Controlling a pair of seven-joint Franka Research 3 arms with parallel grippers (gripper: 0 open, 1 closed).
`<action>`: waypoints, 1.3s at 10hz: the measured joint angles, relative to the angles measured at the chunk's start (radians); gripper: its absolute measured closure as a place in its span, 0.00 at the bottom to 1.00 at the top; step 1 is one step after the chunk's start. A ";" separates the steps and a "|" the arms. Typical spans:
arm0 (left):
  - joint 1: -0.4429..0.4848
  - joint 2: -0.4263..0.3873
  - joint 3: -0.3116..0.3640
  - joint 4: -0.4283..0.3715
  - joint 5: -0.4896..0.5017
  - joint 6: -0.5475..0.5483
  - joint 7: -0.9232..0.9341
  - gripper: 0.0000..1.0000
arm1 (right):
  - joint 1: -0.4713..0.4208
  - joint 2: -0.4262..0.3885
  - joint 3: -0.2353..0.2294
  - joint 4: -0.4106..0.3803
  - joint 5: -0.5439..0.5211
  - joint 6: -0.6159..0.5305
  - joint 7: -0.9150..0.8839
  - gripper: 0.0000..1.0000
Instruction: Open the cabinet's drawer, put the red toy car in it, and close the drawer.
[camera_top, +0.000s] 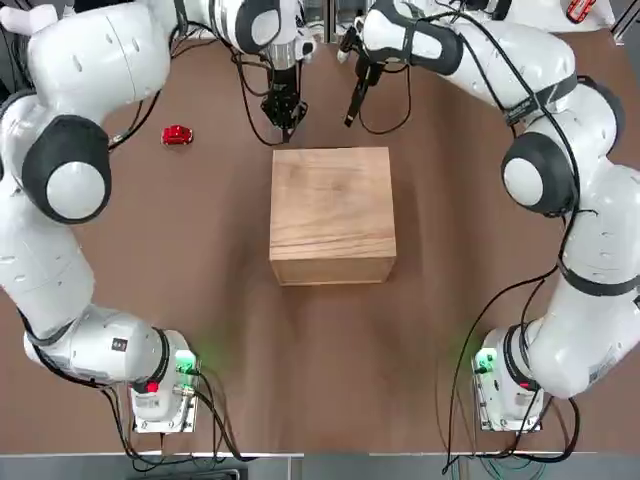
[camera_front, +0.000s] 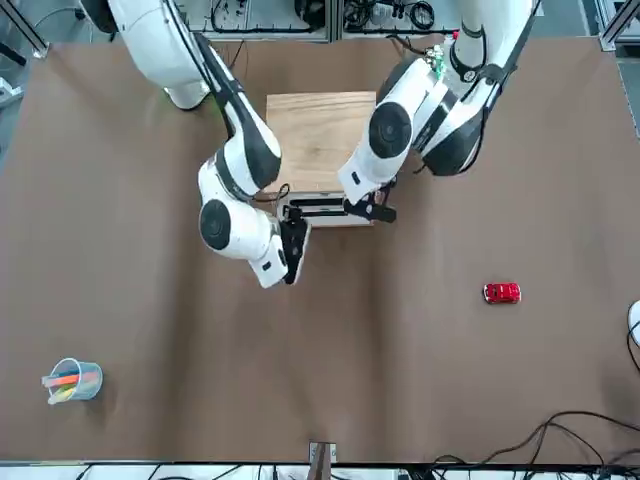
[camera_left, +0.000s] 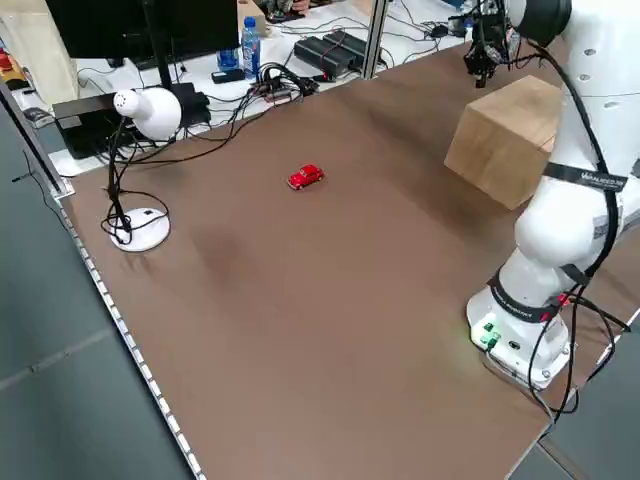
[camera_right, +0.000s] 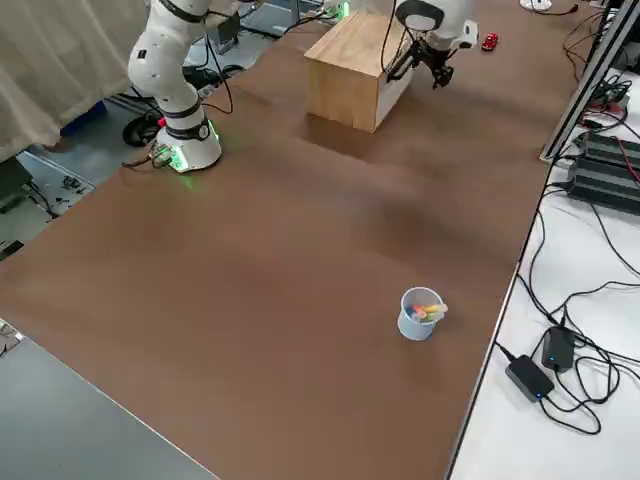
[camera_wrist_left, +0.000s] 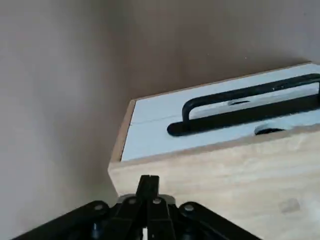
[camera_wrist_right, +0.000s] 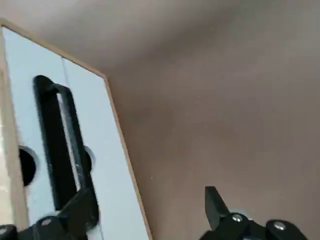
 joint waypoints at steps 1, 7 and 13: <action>-0.001 0.014 -0.001 0.000 0.000 0.003 0.000 0.99 | 0.022 0.000 0.001 0.004 0.000 0.000 -0.007 0.00; -0.001 0.040 -0.001 0.000 0.008 0.012 0.000 0.99 | 0.066 0.004 0.000 -0.004 0.000 -0.030 -0.100 0.00; -0.001 0.048 -0.001 0.000 0.008 0.013 0.000 0.99 | 0.066 0.016 -0.003 -0.025 -0.002 -0.028 -0.130 0.00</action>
